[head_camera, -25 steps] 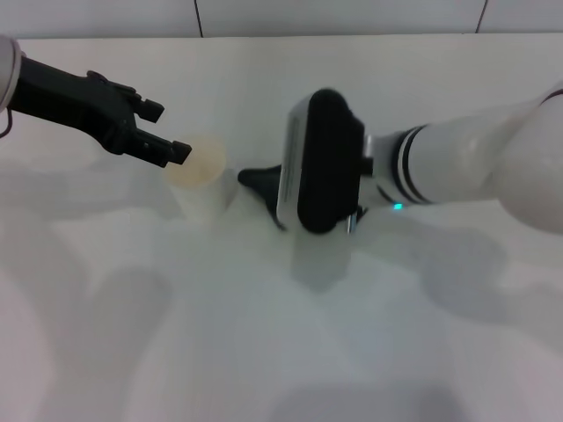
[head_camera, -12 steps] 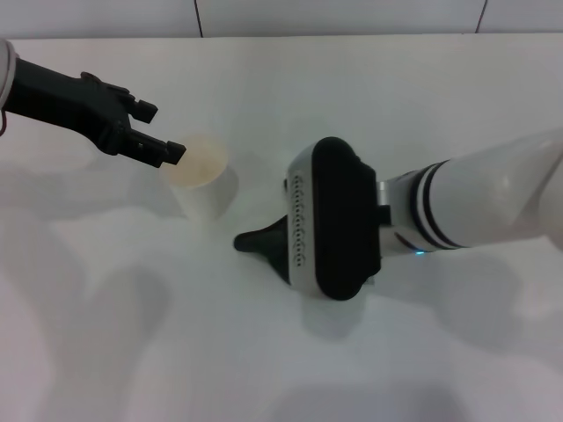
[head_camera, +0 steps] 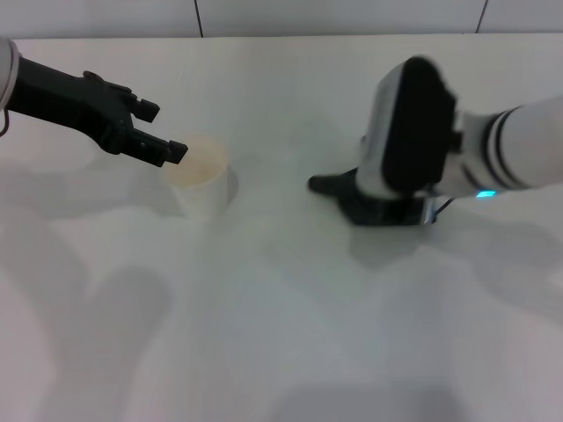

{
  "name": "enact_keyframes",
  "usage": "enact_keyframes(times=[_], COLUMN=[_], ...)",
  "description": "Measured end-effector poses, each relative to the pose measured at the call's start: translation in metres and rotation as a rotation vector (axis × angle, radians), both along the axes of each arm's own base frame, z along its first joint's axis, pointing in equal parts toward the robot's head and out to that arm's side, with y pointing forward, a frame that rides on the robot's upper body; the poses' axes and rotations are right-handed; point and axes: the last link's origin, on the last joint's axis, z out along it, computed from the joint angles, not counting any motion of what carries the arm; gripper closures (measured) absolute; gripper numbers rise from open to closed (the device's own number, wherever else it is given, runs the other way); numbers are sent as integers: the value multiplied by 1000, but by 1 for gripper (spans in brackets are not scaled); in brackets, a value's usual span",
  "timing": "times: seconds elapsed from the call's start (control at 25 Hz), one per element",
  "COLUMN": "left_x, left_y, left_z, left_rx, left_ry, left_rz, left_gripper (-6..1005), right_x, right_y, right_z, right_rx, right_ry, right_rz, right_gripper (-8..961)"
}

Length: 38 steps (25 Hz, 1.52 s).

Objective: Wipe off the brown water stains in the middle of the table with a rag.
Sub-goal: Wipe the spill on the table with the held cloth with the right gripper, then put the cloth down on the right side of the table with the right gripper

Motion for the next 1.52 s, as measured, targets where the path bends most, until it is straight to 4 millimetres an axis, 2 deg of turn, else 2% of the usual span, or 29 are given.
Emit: enact_keyframes(times=[0.12,0.28,0.56,0.68,1.0,1.28,1.52], left_x=[0,0,0,-1,-2,-1,-2], left_y=[0,0,1,1,4,4,3], left_z=[0,0,1,1,2,2,1], left_rx=[1,3,4,8,23,22,20], left_ry=[-1,0,2,4,17,18,19], left_rz=[0,-1,-1,0,1,-1,2], left_gripper=[157,157,157,157,156,157,156], right_x=[11,22,38,46,50,48,47], right_y=[12,17,24,20,5,7,12], right_z=[14,23,39,48,55,58,72], right_rx=[52,85,129,127,102,106,142], right_ry=[3,-5,-8,-8,-5,19,88], right_rz=[-46,-81,-150,-199,-246,-266,-297], right_gripper=[905,905,897,892,879,868,858])
